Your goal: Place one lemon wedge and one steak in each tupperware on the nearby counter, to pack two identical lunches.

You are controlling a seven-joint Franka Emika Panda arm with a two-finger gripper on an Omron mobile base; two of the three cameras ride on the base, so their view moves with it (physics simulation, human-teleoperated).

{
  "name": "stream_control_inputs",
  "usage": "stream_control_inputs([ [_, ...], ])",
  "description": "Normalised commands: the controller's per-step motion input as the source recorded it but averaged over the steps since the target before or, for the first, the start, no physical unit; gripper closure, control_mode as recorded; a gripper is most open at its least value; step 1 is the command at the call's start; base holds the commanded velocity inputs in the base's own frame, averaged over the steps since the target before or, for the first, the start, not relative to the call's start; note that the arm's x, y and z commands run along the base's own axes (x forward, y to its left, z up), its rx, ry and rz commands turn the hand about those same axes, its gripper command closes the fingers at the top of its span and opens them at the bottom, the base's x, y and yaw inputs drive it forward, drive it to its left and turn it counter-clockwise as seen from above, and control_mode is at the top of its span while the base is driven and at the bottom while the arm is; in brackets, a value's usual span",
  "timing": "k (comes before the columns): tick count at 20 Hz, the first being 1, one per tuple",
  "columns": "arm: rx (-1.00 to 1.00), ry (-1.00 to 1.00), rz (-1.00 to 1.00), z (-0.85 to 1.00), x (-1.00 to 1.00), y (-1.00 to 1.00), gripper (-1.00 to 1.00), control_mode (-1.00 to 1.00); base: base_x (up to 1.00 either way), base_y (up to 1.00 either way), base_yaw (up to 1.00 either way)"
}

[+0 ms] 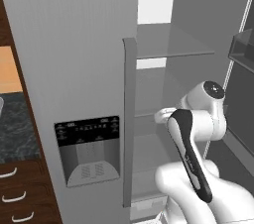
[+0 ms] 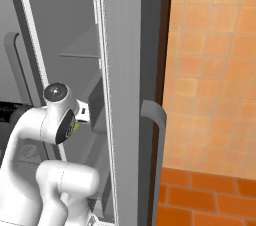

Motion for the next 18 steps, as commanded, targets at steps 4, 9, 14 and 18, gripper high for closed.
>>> stream_control_inputs([
  [4, -0.05, 0.01, 0.00, 0.34, -0.46, 0.00, 1.00, -1.00, 0.00, 0.00, 0.00],
  [9, -0.05, 0.00, -0.01, 0.06, -0.20, 0.06, 1.00, -1.00, 0.00, 0.00, 0.00],
  [14, 0.00, 0.00, 0.00, 0.00, -0.17, 0.00, 1.00, -1.00, 0.00, 0.00, 0.00],
  [18, 0.00, -0.01, 0.00, 0.00, -0.26, 0.00, 1.00, -1.00, 0.00, 0.00, 0.00],
])
